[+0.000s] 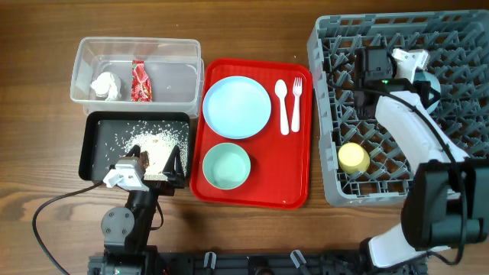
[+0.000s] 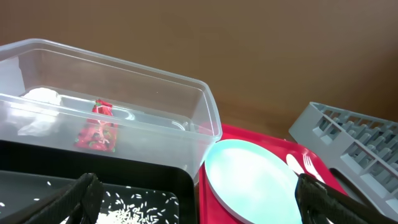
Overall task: Sort waste into correct bins and load items into the dishwasher rack
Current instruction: 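Place the light-blue bowl upside down in the grey rack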
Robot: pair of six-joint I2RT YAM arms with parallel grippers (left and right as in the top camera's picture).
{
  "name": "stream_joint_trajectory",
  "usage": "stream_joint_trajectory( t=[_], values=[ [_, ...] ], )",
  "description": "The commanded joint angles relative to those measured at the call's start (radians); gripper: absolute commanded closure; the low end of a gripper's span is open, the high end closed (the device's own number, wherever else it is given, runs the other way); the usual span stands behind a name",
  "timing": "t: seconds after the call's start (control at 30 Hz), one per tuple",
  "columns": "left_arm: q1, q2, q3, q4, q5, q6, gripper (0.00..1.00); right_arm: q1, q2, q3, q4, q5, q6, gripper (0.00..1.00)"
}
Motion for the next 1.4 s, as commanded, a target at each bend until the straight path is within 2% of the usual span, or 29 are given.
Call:
stream_joint_trajectory(
  t=[0.0, 0.1, 0.3, 0.5, 0.77, 0.9, 1.1, 1.2, 1.27, 1.37],
  values=[
    [0.006, -0.008, -0.005, -0.005, 0.001, -0.005, 0.0, 0.0, 0.046, 0.003, 0.004, 0.069, -0.037, 0.96],
    [0.006, -0.008, -0.005, -0.005, 0.001, -0.005, 0.0, 0.0, 0.046, 0.003, 0.062, 0.051, -0.097, 0.96],
    [0.006, -0.008, -0.005, -0.005, 0.001, -0.005, 0.0, 0.0, 0.046, 0.003, 0.313, 0.055, -0.395, 0.96],
    [0.006, -0.008, -0.005, -0.005, 0.001, -0.005, 0.0, 0.004, 0.046, -0.014, 0.257, 0.051, -0.39, 0.96],
    [0.006, -0.008, -0.005, -0.005, 0.001, -0.005, 0.0, 0.09, 0.046, -0.06, 0.218, -0.021, -0.39, 0.95],
    [0.006, -0.008, -0.005, -0.005, 0.001, -0.005, 0.0, 0.105, 0.045, -0.06, 0.208, -0.012, -0.391, 0.82],
    [0.006, -0.008, -0.005, -0.005, 0.001, -0.005, 0.0, 0.19, 0.01, -0.06, 0.216, -0.015, -0.39, 0.5],
    [0.006, -0.008, -0.005, -0.005, 0.001, -0.005, 0.0, 0.261, -0.028, -0.043, 0.208, -0.088, -0.393, 0.41],
    [0.006, -0.008, -0.005, -0.005, 0.001, -0.005, 0.0, 0.317, -0.057, -0.003, 0.129, -0.231, -0.388, 0.4],
    [0.006, -0.008, -0.005, -0.005, 0.0, -0.005, 0.0, 0.372, -0.089, 0.084, -0.038, -0.471, -0.289, 0.4]
  ],
)
